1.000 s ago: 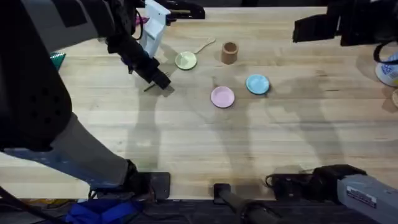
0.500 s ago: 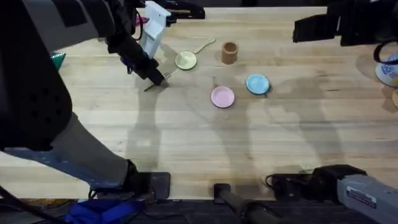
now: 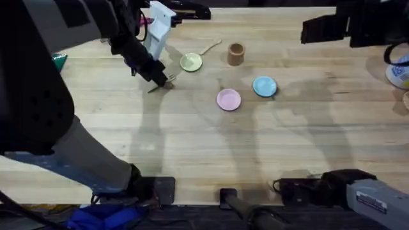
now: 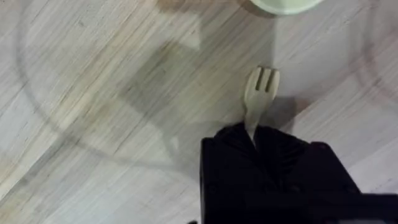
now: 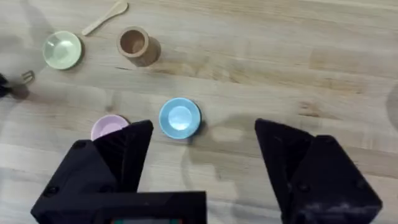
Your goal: Pick up a utensil and set it on the pink plate, then put the other utensil in the container.
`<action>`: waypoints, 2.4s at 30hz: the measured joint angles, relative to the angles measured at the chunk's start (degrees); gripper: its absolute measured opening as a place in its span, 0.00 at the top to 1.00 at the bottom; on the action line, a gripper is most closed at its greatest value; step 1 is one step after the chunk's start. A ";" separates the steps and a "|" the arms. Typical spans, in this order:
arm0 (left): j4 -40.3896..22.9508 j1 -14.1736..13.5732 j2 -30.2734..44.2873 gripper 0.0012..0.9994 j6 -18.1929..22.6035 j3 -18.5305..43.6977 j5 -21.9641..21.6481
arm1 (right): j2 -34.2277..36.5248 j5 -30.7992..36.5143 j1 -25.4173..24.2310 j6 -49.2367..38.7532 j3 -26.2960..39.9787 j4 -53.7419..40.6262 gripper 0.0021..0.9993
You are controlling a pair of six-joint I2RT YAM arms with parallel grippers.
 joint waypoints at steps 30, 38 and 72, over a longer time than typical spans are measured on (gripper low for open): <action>-20.00 -4.36 0.47 0.96 -9.21 19.63 -1.48 | 0.00 0.02 0.00 0.00 0.00 0.00 0.00; -23.98 -13.09 -6.83 0.96 -17.94 19.67 -2.99 | 0.00 0.02 0.00 0.00 0.00 0.00 0.00; -0.57 -44.24 -8.02 0.96 -67.11 2.55 -9.99 | 0.00 0.02 0.00 0.00 0.00 -0.01 0.00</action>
